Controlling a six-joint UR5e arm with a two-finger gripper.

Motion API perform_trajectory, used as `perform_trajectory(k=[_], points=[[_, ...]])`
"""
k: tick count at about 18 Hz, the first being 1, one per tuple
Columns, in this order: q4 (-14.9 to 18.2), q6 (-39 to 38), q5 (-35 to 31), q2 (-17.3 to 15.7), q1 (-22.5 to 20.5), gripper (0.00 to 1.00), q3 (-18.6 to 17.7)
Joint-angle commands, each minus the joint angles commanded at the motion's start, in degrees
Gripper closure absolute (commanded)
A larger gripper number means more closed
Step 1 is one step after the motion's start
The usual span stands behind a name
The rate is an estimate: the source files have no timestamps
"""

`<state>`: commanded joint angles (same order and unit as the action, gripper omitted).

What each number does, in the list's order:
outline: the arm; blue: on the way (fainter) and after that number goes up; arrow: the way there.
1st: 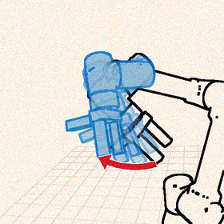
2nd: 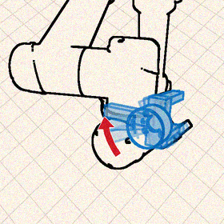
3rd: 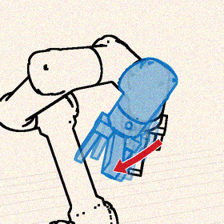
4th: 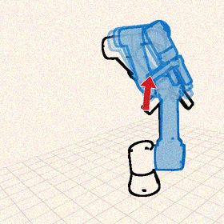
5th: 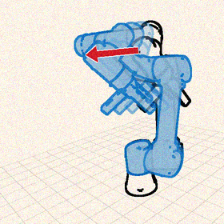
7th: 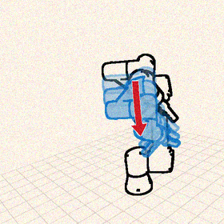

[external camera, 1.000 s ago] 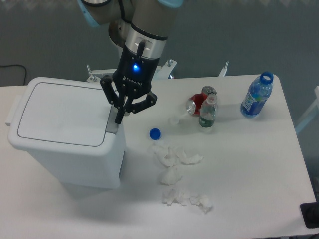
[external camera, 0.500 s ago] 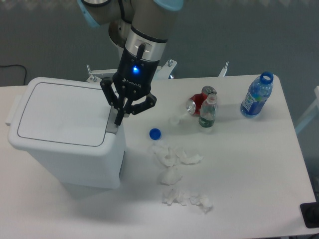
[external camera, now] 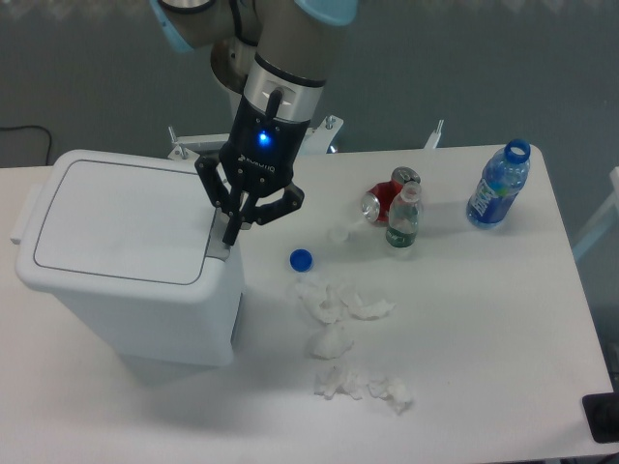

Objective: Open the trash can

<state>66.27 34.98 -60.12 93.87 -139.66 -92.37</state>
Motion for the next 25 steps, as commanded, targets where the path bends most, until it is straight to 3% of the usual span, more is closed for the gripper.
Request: perform_trajectory(k=[20, 22, 25], points=[[0.00, 0.09, 0.09, 0.00, -0.09, 0.98, 1.14], [0.00, 0.09, 0.17, 0.00, -0.35, 0.58, 2.63], [-1.22, 0.44, 0.17, 1.58, -1.84, 0.36, 4.91]])
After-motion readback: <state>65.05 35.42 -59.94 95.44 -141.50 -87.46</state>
